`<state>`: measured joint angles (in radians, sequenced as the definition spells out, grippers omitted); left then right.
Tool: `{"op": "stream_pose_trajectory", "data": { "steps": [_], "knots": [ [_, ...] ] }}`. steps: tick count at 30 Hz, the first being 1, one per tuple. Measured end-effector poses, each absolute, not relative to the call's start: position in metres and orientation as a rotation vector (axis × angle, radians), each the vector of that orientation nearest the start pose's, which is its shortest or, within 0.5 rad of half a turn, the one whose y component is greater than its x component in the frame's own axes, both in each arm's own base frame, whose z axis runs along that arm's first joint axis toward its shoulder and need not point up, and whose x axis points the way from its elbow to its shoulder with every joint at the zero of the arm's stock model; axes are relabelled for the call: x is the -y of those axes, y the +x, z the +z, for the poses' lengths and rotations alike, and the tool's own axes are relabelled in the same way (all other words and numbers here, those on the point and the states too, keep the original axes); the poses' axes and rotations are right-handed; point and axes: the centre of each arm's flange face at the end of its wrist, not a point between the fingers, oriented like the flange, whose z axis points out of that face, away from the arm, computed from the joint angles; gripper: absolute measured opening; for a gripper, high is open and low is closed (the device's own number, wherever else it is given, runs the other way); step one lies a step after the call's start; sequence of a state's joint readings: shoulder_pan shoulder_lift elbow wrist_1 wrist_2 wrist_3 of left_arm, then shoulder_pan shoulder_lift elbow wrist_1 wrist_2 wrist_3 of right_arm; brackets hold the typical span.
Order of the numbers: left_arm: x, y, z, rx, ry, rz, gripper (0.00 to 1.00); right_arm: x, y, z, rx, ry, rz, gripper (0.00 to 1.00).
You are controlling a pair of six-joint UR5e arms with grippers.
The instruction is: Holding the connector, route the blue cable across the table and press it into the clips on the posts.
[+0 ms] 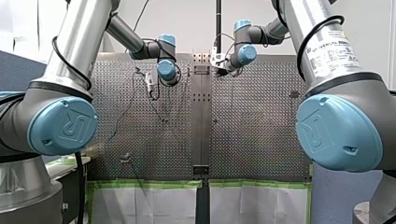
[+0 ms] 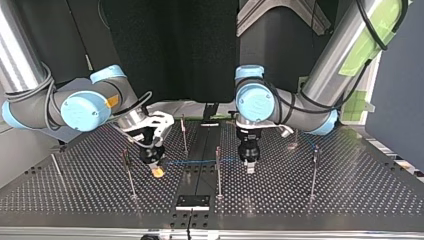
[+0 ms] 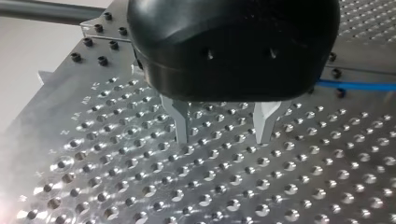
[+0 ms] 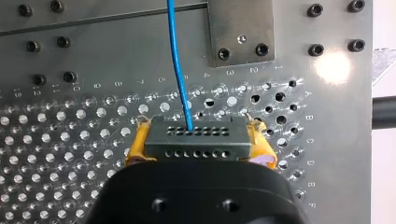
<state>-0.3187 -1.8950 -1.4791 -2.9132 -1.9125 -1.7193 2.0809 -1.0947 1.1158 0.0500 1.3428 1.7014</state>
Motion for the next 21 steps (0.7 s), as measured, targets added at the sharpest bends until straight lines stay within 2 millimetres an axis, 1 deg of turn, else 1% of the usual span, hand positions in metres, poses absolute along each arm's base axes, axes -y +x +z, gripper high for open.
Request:
{"op": "stream_pose_trajectory", "data": {
  "steps": [1, 2, 6, 10, 18, 21],
  "knots": [
    [0.287, 0.547, 0.375, -1.576, -0.127, -0.092, 0.95, 0.514, 0.466, 0.426, -1.273, -2.390, -2.379, 0.00],
    [0.288, 0.545, 0.375, -1.581, -0.119, -0.088, 1.00, 0.514, 0.466, 0.426, -1.274, -2.391, -2.378, 0.00],
    [0.293, 0.539, 0.374, -1.610, -0.082, -0.081, 1.00, 0.514, 0.465, 0.426, -1.280, -2.396, -2.376, 0.00],
    [0.297, 0.532, 0.376, -1.624, -0.084, -0.103, 1.00, 0.516, 0.462, 0.428, -1.301, -2.400, -2.381, 0.00],
    [0.299, 0.507, 0.402, -1.593, -0.109, -0.155, 1.00, 0.520, 0.453, 0.434, -1.333, -2.401, -2.396, 0.00],
    [0.301, 0.497, 0.407, -1.605, -0.098, -0.156, 1.00, 0.520, 0.452, 0.437, -1.338, -2.401, -2.401, 0.00]
  ]
}}
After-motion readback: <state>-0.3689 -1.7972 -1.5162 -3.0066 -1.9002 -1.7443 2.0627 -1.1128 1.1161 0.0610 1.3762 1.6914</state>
